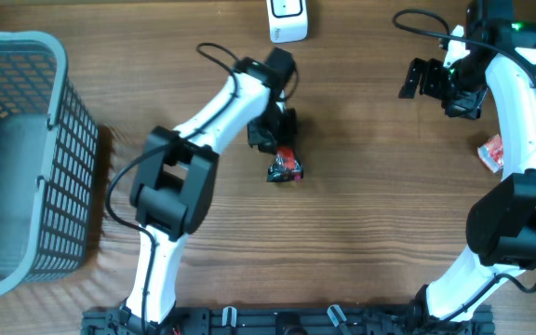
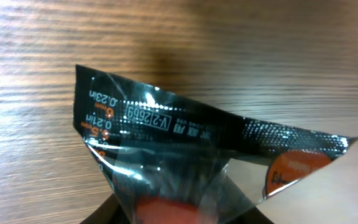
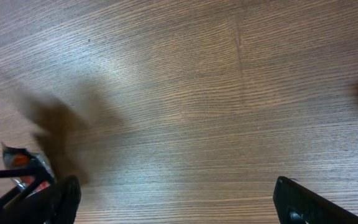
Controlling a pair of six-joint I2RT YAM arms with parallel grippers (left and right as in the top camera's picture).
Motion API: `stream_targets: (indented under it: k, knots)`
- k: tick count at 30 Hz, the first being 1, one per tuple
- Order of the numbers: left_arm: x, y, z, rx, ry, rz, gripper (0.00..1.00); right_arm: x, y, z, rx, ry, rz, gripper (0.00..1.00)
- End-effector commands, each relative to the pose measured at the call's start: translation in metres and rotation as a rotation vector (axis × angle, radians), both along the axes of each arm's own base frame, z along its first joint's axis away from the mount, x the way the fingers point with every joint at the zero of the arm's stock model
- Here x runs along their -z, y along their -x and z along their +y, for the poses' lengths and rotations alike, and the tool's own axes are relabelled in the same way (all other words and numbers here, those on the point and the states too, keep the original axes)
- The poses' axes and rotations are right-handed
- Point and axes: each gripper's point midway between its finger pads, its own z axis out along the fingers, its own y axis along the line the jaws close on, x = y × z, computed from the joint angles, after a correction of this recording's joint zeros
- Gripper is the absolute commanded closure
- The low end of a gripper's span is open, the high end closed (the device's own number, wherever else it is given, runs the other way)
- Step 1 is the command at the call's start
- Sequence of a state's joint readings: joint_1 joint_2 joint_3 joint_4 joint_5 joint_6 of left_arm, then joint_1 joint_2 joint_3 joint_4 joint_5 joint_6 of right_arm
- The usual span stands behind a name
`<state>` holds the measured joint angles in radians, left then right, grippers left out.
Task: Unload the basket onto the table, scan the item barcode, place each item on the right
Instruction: 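Raise the snack packet to the white scanner with the left gripper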
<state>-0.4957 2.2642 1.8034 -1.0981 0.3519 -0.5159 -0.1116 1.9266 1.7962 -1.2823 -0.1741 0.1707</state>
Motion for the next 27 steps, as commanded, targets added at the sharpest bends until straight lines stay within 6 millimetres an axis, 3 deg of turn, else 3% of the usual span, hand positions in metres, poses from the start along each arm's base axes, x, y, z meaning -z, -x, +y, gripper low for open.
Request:
stream_targets:
  k: [1,9,16,27]
  knots:
    - [-0.043,-0.009,-0.017,-0.078,0.314,0.076,0.67,-0.002,-0.003,-0.001,-0.016,0.023,-0.013,0.0]
    - [-0.105,-0.032,-0.034,-0.08,0.771,0.117,0.7,-0.002,-0.004,-0.001,-0.015,0.023,-0.018,0.0]
    - [-0.188,-0.031,-0.047,0.154,1.26,0.083,0.71,-0.002,-0.006,-0.001,-0.016,0.024,-0.025,0.01]
    - [-0.19,-0.032,-0.048,0.137,1.253,0.11,0.73,0.007,-0.008,-0.001,-0.018,0.026,-0.03,0.0]
